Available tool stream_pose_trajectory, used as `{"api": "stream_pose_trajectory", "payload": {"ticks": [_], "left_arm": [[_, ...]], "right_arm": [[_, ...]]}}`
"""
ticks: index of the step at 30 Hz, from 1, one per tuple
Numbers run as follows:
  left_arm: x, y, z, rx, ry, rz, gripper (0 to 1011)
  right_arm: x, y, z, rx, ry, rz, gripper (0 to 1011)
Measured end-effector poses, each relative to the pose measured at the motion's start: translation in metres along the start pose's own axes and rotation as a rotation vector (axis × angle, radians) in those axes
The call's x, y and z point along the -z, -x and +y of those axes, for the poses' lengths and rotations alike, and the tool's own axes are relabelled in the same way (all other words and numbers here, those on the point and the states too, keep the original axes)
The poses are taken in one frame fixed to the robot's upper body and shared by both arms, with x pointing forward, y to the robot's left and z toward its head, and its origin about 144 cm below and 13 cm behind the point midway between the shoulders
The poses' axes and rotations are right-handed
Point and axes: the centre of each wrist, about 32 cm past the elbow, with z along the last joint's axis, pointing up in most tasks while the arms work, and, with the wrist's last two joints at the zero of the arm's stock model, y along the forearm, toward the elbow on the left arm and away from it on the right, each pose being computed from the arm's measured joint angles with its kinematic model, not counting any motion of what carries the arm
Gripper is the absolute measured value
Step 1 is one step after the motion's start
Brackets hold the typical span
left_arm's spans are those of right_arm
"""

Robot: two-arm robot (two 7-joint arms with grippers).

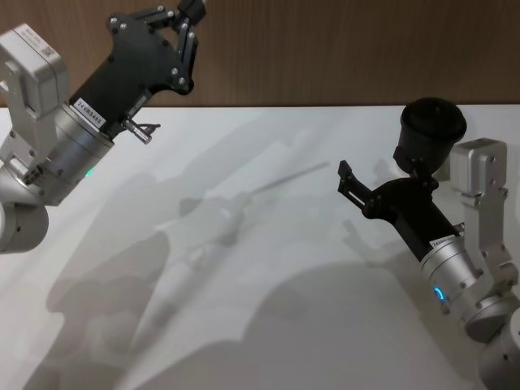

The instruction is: Pick up the straw with one hand, pass it to the other hand, and insert it into the cup.

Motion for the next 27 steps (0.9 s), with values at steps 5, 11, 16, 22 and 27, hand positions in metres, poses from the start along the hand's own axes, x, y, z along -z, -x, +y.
{"api": "stream_pose_trajectory", "payload": {"ticks": [5, 11, 16, 22, 27], "left_arm": [[-0.0003, 0.0, -0.0005, 0.002, 0.002, -0.002, 10], [-0.0006, -0.0002, -0.0008, 0.005, 0.003, -0.004, 11], [-0.0008, -0.0003, -0.001, 0.006, 0.004, -0.004, 10], [-0.001, -0.0003, -0.0013, 0.007, 0.005, -0.005, 11], [-0.0011, -0.0003, -0.0014, 0.007, 0.006, -0.006, 10]], "right_arm": [[0.0, 0.0, 0.0, 0.0, 0.0, 0.0, 1001], [0.0, 0.0, 0.0, 0.0, 0.0, 0.0, 1001], [0.0, 0.0, 0.0, 0.0, 0.0, 0.0, 1001], [0.0, 0.0, 0.0, 0.0, 0.0, 0.0, 1001], [0.0, 0.0, 0.0, 0.0, 0.0, 0.0, 1001]]}}
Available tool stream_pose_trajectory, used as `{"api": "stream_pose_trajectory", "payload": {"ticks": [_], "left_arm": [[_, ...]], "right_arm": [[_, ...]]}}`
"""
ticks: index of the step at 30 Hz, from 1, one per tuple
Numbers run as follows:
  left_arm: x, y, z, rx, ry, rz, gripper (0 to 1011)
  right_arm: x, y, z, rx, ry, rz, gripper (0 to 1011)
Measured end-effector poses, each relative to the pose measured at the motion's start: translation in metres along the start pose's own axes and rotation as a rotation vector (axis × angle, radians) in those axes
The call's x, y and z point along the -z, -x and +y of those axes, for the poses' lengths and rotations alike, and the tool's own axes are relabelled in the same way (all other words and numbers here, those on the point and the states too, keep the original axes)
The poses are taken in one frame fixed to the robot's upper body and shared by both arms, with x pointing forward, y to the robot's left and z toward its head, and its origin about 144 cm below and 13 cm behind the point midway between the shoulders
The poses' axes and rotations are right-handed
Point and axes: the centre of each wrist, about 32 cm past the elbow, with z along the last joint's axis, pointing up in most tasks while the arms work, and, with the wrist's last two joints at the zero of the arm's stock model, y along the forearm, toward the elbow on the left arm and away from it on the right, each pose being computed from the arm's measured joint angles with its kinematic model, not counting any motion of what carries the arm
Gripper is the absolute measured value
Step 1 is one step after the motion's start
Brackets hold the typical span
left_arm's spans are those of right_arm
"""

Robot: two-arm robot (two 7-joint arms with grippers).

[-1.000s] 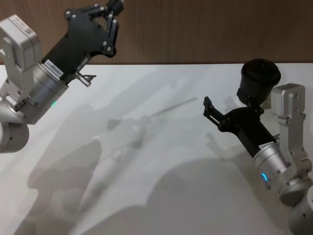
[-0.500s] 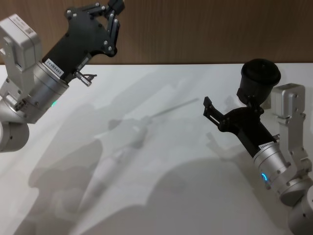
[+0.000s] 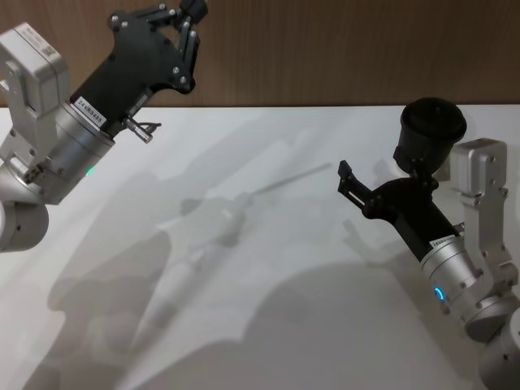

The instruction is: Pick up the straw with one hand, pass it to the other hand, and insert it into the cup.

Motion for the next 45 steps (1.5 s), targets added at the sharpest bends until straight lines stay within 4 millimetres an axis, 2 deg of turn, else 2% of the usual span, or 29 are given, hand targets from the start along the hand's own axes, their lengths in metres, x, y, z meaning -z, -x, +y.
{"api": "stream_pose_trajectory", "payload": {"ticks": [45], "left_arm": [[0.0, 0.0, 0.0, 0.0, 0.0, 0.0, 8]], "right_arm": [[-0.0053, -0.0054, 0.002, -0.002, -0.018, -0.004, 1001]]}}
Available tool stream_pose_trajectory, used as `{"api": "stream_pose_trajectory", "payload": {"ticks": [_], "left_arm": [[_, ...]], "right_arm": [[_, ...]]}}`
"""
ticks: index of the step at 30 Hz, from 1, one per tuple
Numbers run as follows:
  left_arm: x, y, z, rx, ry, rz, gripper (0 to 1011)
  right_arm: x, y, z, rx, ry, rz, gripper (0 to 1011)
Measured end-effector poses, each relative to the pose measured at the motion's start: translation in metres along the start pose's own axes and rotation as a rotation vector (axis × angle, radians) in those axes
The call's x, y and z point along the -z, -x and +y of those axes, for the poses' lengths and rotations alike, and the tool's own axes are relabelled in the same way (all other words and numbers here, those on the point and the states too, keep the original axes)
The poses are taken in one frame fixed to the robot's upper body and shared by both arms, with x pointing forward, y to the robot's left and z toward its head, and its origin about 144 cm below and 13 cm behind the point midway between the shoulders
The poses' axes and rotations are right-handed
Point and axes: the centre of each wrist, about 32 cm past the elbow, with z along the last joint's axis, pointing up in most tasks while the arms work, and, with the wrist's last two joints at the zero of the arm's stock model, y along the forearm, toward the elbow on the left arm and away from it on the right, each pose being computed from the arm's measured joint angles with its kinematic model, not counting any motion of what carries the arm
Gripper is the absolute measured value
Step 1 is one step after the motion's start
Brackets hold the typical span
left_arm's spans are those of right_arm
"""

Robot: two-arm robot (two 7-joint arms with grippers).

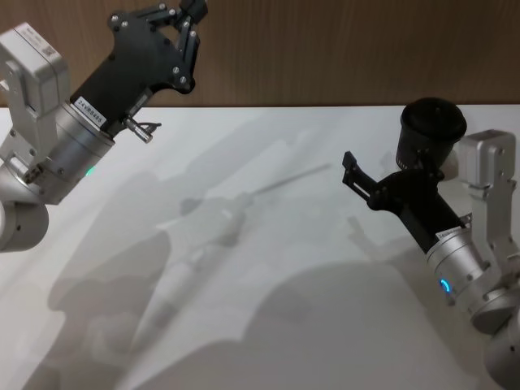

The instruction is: Pick up the straw with one hand, pass it to the other hand, and insert it into the cup.

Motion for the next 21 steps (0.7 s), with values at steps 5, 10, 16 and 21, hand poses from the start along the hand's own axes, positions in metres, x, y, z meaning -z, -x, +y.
{"api": "stream_pose_trajectory", "payload": {"ticks": [5, 10, 16, 21], "left_arm": [[0.0, 0.0, 0.0, 0.0, 0.0, 0.0, 10], [0.0, 0.0, 0.0, 0.0, 0.0, 0.0, 10], [0.0, 0.0, 0.0, 0.0, 0.0, 0.0, 10], [0.0, 0.0, 0.0, 0.0, 0.0, 0.0, 11]], "right_arm": [[-0.005, -0.004, 0.002, -0.01, -0.02, 0.001, 1001], [-0.01, -0.007, 0.004, -0.026, -0.037, 0.009, 1001], [-0.019, -0.012, 0.007, -0.06, -0.061, 0.04, 1001], [-0.025, -0.015, 0.009, -0.095, -0.071, 0.074, 1001]]}}
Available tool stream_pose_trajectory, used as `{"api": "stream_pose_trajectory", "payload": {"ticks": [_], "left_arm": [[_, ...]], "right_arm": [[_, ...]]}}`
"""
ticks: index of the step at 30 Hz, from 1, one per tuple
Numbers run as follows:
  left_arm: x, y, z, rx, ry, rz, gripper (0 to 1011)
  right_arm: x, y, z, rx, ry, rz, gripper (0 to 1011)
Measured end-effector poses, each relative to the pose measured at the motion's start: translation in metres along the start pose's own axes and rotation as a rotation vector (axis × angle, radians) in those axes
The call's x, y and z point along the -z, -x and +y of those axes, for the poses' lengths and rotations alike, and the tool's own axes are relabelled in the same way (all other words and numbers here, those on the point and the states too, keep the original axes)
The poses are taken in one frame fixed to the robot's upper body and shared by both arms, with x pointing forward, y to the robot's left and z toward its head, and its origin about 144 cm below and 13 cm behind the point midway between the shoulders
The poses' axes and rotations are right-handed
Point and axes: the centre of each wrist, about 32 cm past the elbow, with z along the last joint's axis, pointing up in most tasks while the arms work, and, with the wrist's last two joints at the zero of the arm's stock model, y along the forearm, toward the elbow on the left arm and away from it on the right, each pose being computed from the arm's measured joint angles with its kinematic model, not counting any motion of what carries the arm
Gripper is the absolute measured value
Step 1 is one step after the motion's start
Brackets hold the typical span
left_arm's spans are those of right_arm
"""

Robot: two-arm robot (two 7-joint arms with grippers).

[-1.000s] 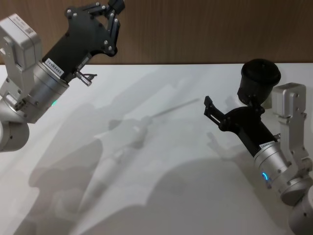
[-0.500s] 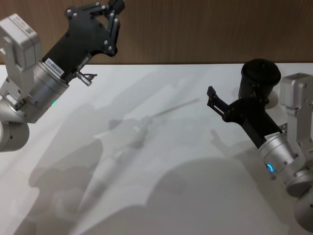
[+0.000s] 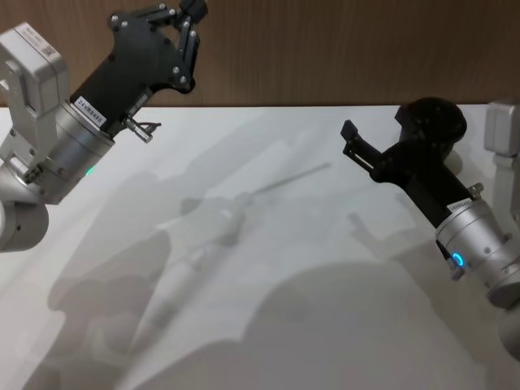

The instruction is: Pick up the straw with one hand, pass it to the other hand, and insert it into the cup.

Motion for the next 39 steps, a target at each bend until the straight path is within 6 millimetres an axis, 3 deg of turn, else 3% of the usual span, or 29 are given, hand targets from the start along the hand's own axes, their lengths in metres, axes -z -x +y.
{"api": "stream_pose_trajectory", "payload": {"ticks": [39], "left_arm": [[0.0, 0.0, 0.0, 0.0, 0.0, 0.0, 8]], "right_arm": [[-0.026, -0.007, 0.027, -0.234, -0.046, 0.175, 1001]]}}
